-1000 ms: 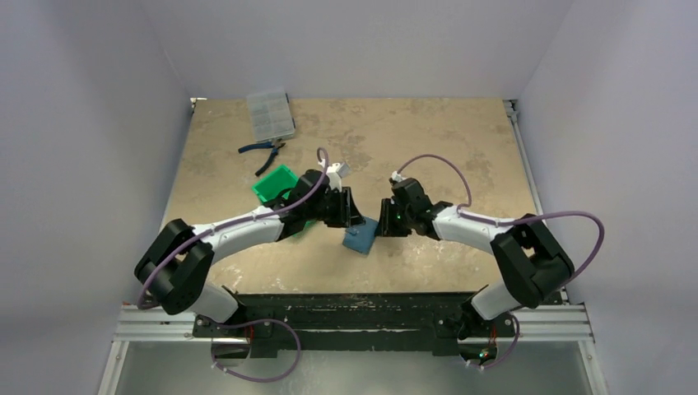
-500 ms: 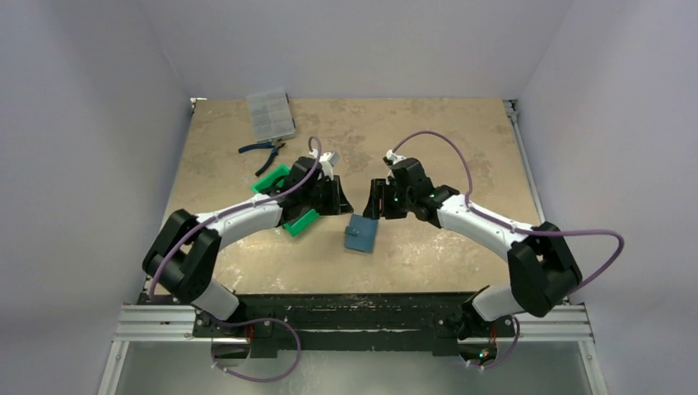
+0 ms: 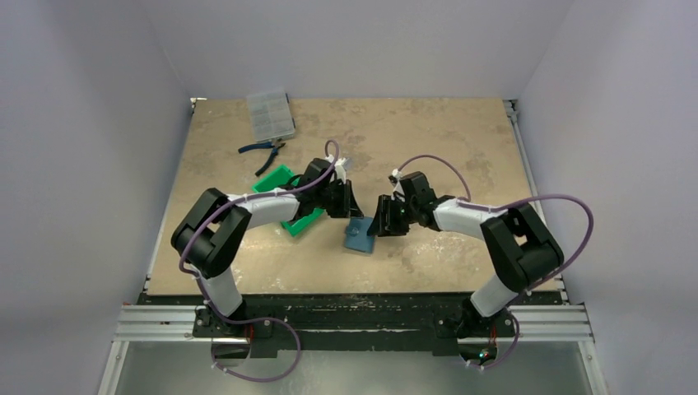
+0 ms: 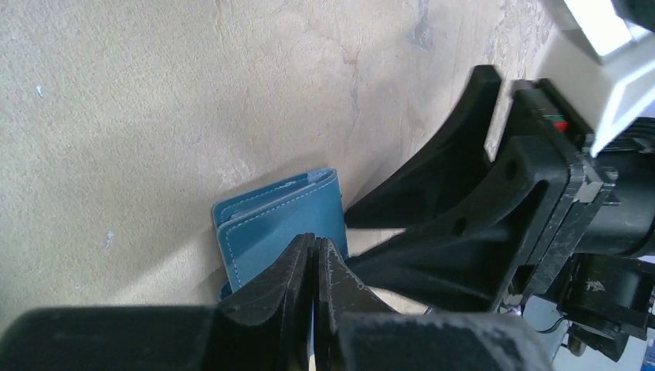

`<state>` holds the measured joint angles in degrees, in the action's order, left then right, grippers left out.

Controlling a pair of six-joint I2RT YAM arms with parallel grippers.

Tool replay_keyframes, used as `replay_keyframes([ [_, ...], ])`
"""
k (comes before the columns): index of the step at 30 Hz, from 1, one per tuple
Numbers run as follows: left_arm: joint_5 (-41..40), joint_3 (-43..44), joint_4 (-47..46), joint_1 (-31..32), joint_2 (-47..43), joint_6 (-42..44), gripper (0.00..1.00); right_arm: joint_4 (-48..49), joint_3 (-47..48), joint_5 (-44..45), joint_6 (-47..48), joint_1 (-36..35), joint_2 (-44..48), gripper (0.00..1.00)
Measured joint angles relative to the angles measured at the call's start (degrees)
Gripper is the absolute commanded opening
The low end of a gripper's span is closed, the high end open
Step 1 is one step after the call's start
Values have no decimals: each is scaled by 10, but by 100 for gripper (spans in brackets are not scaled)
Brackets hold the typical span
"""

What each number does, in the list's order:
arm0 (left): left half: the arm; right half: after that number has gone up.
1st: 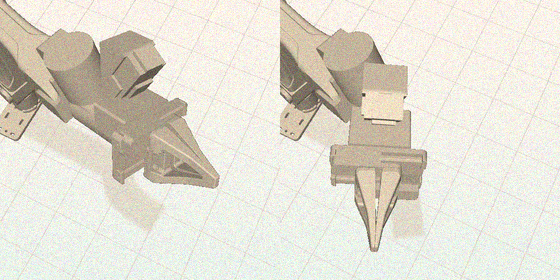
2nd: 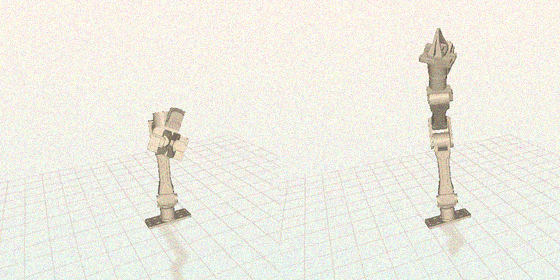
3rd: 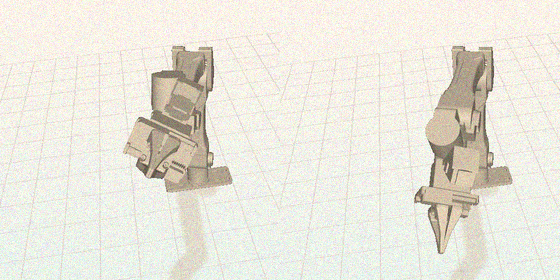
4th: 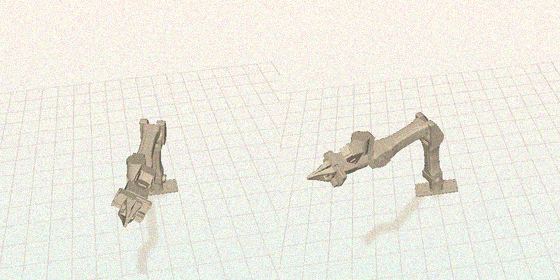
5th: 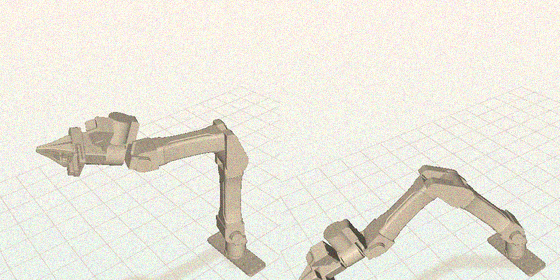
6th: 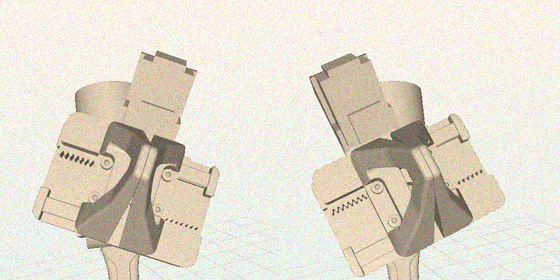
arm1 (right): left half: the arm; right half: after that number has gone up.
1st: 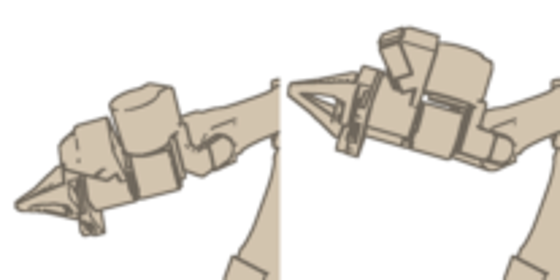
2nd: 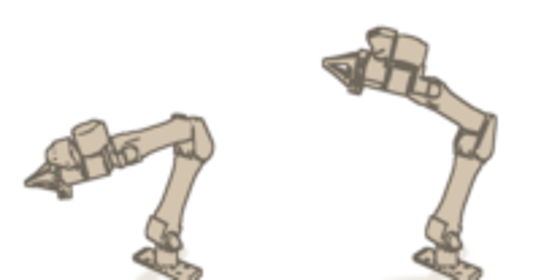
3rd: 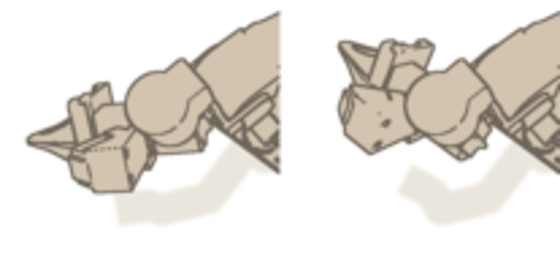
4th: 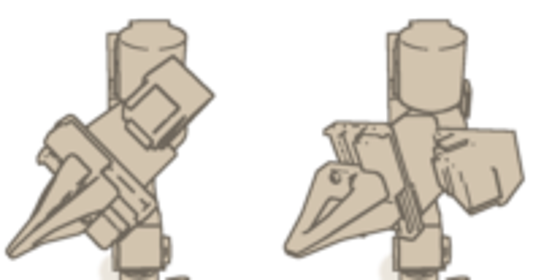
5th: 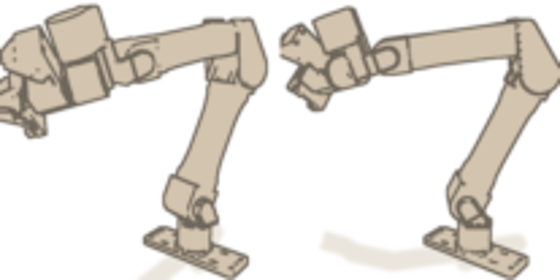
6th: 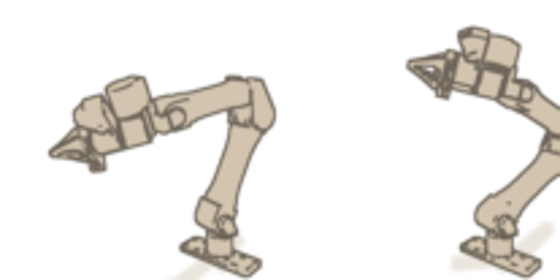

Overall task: Put the credit cards into the card holder
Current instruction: Close the card holder.

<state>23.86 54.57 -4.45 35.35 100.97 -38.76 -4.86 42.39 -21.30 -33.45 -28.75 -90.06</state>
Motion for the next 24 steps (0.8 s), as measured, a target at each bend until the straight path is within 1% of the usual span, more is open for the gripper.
replay_keyframes([
  [3,-2,0,6,-2,-4,3,4,44,29,-54,0,-2,-57,48],
  [6,-2,-1,21,-11,-21,5,1,57,63,-61,6,-5,-91,47],
  [8,-3,-1,31,-20,-37,8,1,48,97,-50,20,-5,-107,50],
  [11,-4,-1,34,-30,-52,10,0,20,125,-13,41,-7,-99,59],
  [15,3,-6,29,-32,-49,9,0,-17,127,14,59,-13,-54,60],
  [17,8,-11,24,-31,-44,9,0,-20,124,10,61,-23,-30,57],
  [21,11,-22,20,-30,-28,9,0,2,105,-29,59,-41,-10,38],
  [22,11,-26,17,-30,-24,10,0,7,101,-42,56,-43,-13,36],
  [24,11,-34,15,-30,-15,10,0,15,96,-61,51,-46,-24,36],
])
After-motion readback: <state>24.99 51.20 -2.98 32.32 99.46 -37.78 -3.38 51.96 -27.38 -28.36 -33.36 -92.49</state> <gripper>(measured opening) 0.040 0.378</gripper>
